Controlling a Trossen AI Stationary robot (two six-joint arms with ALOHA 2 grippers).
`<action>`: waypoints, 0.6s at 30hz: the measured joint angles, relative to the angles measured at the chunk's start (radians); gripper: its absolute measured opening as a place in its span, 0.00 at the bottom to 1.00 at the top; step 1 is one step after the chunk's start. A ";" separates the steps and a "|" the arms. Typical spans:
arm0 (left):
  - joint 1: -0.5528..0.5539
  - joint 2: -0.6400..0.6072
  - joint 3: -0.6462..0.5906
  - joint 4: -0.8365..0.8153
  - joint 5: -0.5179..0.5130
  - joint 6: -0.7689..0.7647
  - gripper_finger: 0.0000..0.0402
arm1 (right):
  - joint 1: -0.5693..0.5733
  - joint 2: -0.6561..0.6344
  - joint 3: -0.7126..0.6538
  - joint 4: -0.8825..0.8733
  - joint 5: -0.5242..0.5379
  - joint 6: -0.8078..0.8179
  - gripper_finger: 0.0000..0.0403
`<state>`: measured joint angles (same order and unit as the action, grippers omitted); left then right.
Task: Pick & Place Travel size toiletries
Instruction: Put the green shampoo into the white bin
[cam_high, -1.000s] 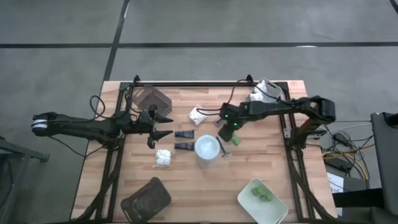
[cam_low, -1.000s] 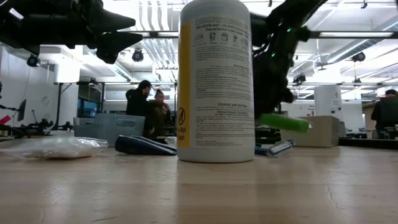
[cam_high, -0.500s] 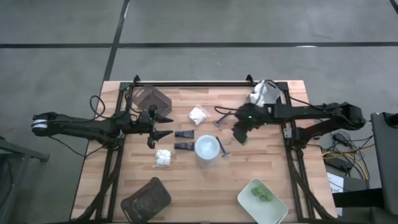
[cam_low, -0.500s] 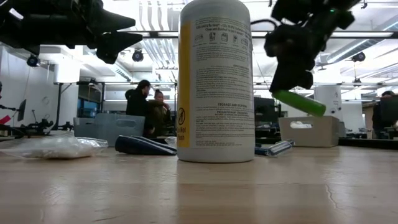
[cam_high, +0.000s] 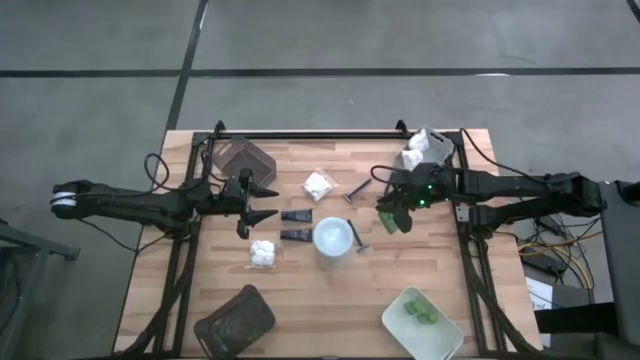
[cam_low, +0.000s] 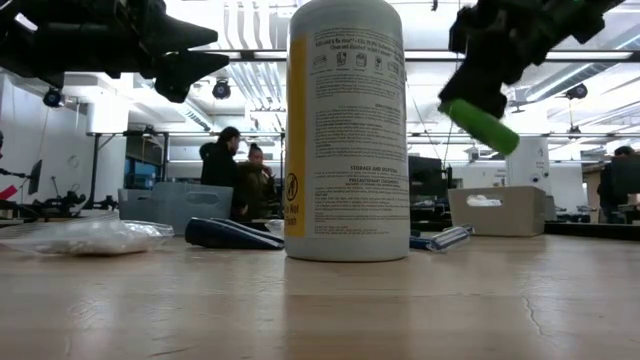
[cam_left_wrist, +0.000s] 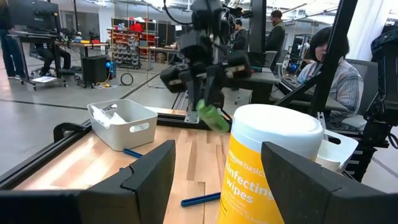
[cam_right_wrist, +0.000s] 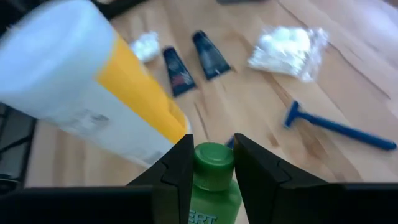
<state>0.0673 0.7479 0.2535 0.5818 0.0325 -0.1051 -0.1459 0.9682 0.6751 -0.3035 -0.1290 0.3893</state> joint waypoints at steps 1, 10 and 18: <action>0.000 0.000 0.000 0.000 0.000 0.000 0.61 | 0.000 -0.004 0.012 0.000 -0.013 -0.001 0.23; 0.000 0.000 0.000 0.000 0.000 0.000 0.61 | 0.000 -0.004 0.124 0.000 -0.092 -0.008 0.24; 0.001 0.002 0.000 0.017 -0.015 0.022 0.61 | 0.000 -0.002 0.201 -0.002 -0.115 0.005 0.22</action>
<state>0.0681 0.7494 0.2535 0.5985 0.0172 -0.0830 -0.1459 0.9665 0.8761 -0.3055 -0.2443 0.3941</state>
